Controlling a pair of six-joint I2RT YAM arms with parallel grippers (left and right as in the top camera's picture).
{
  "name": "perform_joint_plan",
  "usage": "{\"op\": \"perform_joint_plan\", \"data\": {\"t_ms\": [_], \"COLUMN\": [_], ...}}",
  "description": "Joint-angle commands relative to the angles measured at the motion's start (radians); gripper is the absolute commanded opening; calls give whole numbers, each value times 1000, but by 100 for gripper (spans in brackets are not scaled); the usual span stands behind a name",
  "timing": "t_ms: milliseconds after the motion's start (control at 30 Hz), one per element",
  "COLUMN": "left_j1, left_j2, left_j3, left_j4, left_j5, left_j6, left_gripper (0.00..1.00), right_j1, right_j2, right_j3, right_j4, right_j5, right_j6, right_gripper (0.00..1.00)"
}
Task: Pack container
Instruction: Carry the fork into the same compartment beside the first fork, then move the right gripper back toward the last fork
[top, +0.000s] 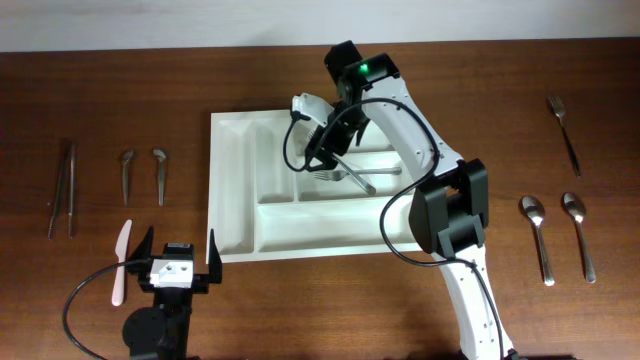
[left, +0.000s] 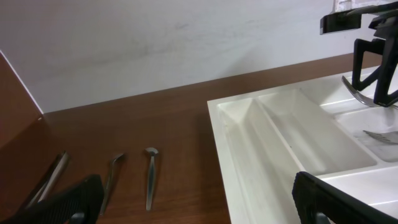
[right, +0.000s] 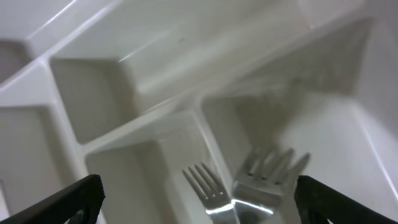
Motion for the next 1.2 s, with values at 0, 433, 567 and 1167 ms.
{"op": "perform_joint_plan", "data": {"t_ms": [0, 433, 567, 1167], "left_j1": [4, 4, 4, 4], "left_j2": [-8, -8, -8, -8], "left_j3": [-6, -6, -6, -6], "left_j4": [0, 0, 0, 0], "left_j5": [-8, -8, -8, -8], "left_j6": [15, 15, 15, 16], "left_gripper": [99, 99, 99, 99], "right_j1": [20, 24, 24, -141], "right_j2": [9, 9, 9, 7], "right_j3": [-5, -5, -5, 306], "right_j4": [-13, -78, -93, -152], "right_j5": [-39, -47, -48, 259], "right_j6": [5, 4, 4, 267], "right_gripper": [99, 99, 99, 99]}}
